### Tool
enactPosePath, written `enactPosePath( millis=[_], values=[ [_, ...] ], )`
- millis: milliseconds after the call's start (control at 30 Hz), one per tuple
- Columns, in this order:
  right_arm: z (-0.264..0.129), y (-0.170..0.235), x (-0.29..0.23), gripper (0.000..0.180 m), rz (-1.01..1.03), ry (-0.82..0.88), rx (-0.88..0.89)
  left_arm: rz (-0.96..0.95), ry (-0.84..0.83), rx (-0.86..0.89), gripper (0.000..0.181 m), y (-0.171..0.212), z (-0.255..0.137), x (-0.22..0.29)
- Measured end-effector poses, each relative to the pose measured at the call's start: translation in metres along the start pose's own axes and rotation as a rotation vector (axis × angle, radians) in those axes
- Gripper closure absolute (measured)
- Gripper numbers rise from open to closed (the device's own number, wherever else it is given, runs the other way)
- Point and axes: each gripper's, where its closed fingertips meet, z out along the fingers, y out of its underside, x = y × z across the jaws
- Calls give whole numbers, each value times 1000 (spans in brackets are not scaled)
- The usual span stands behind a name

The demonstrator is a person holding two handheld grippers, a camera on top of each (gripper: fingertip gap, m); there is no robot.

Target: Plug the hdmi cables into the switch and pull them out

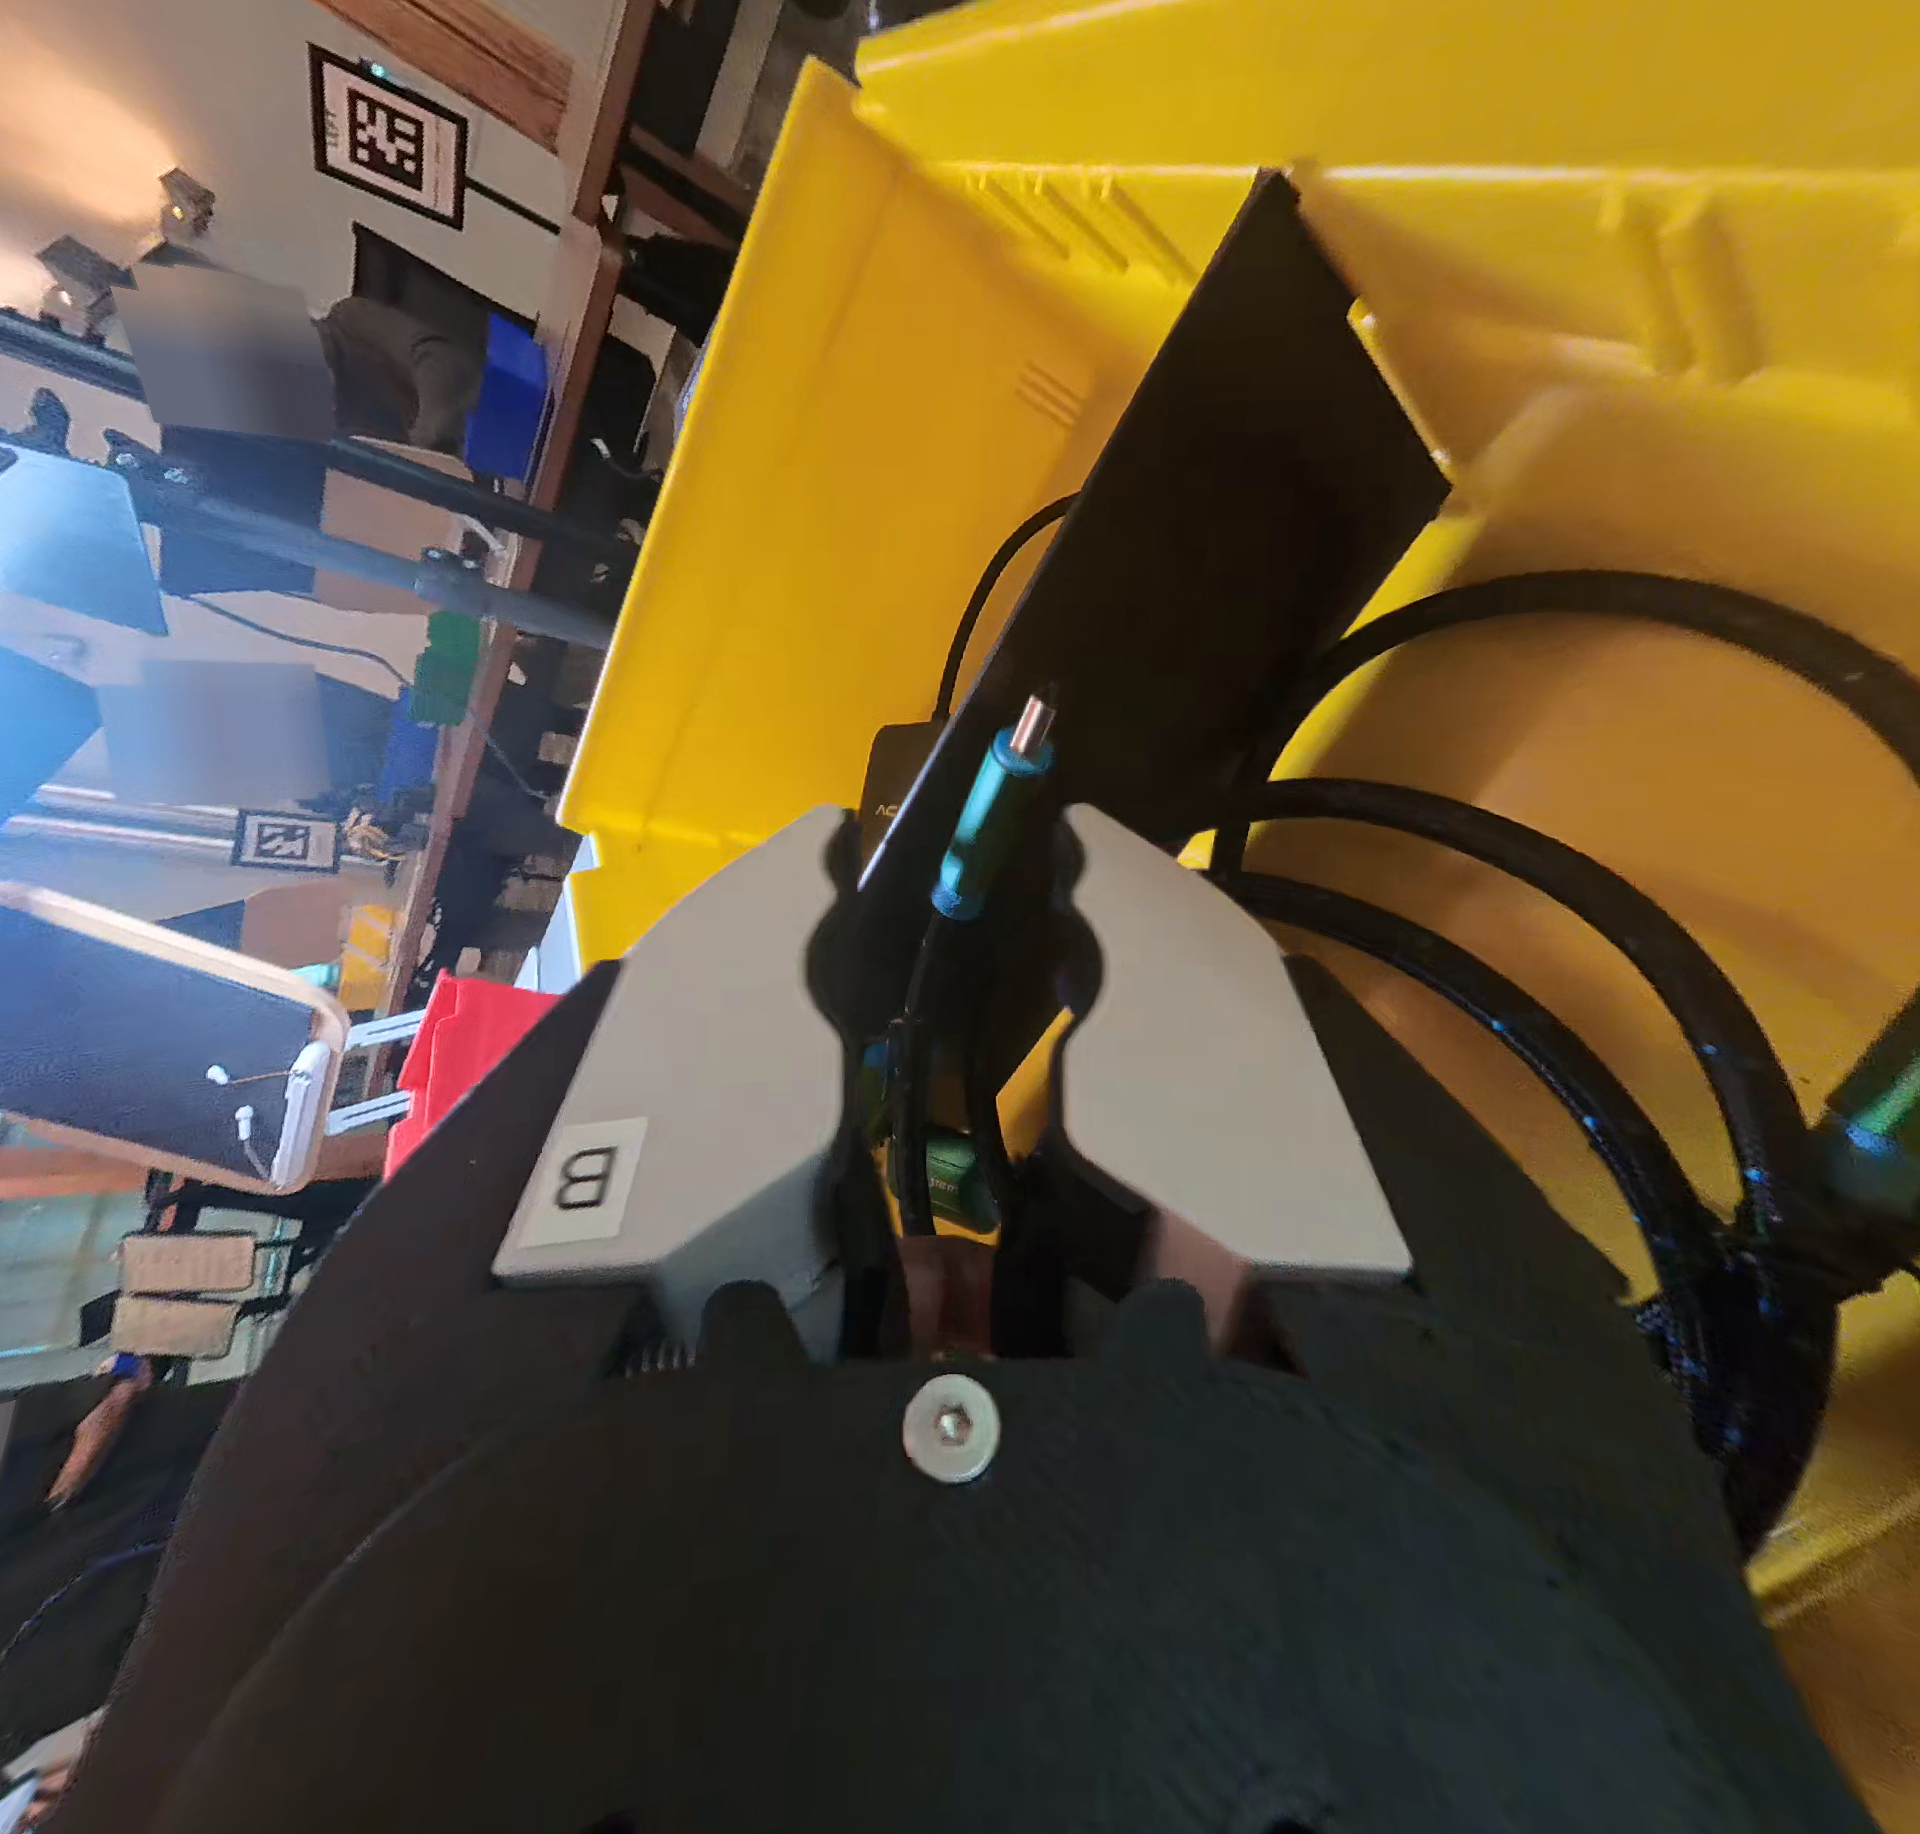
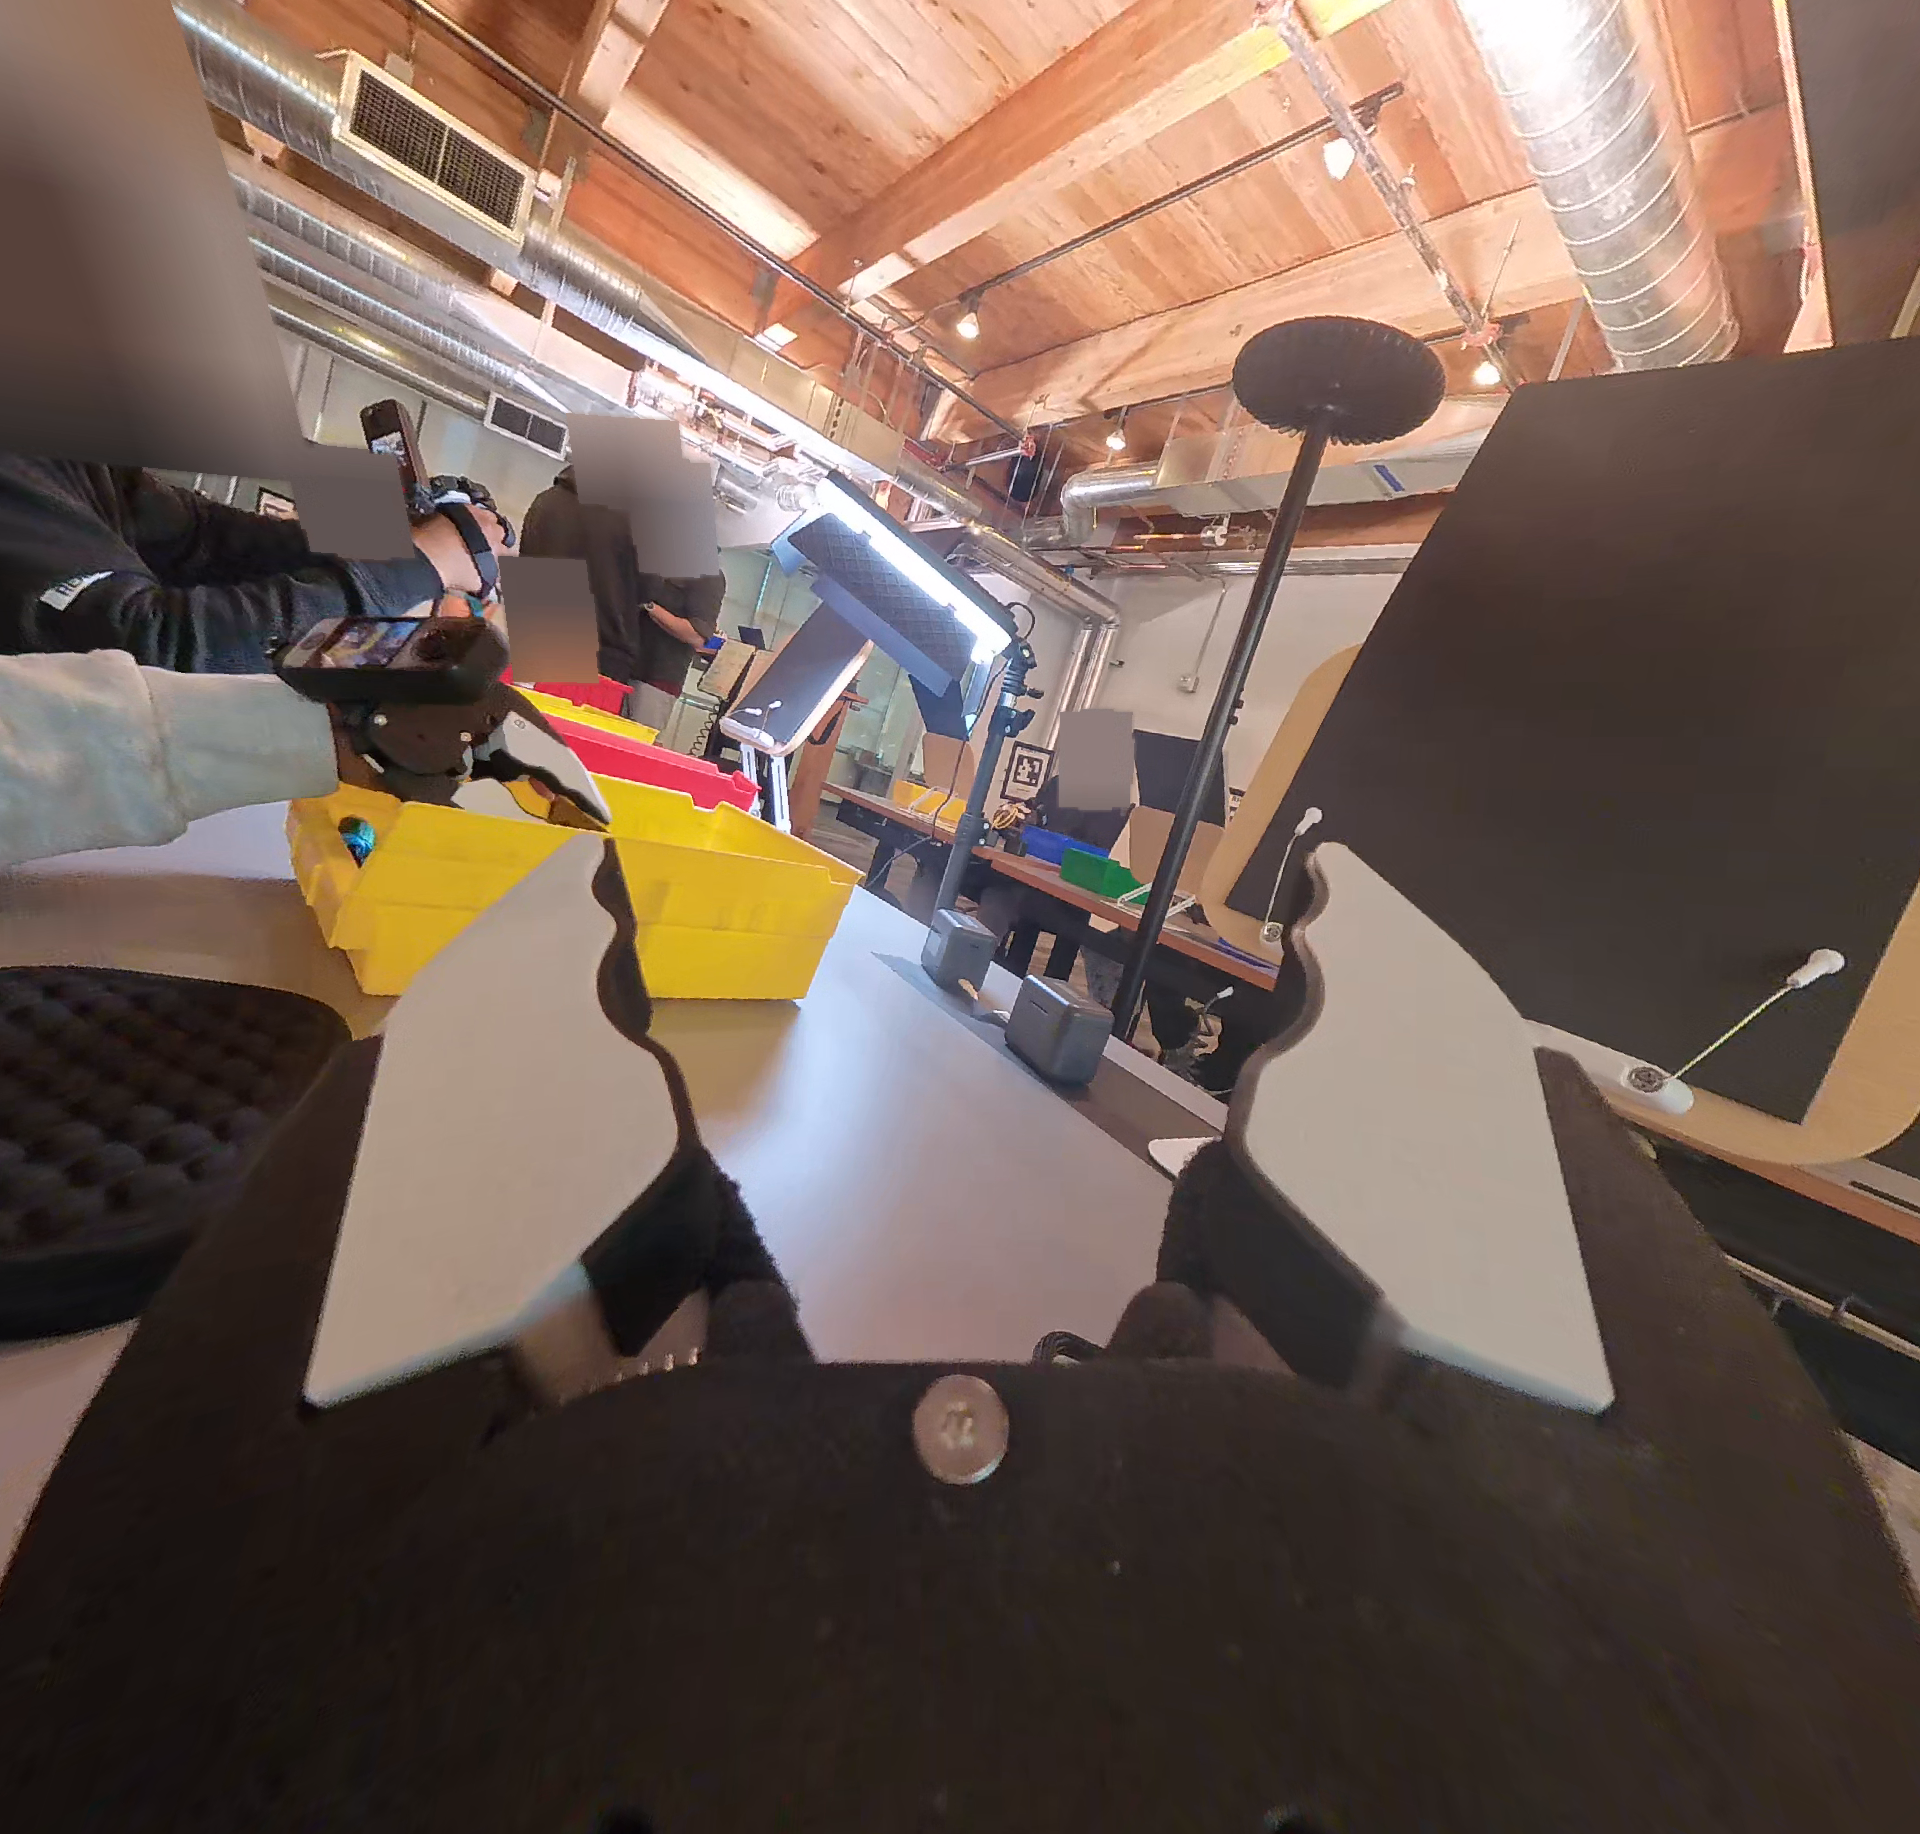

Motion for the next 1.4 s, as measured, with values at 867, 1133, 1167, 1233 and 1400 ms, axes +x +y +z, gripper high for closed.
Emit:
enactPosePath(
  millis=[867,1133,1167,1233,1400],
  values=[
    [0,-4,-19,111,-98,-58,-10,-688,431,1477,171,-312,-189,-17],
    [1,-13,-41,124,-242,-101,5,-650,796,1416,170,-380,-153,127],
    [2,-8,-42,129,-274,-92,-20,-619,807,1405,170,-383,-155,139],
    [3,4,-46,150,-347,-106,-84,-578,821,1412,170,-388,-160,150],
    [5,29,-49,167,-447,-109,-209,-536,835,1466,170,-384,-172,150]
  ],
)
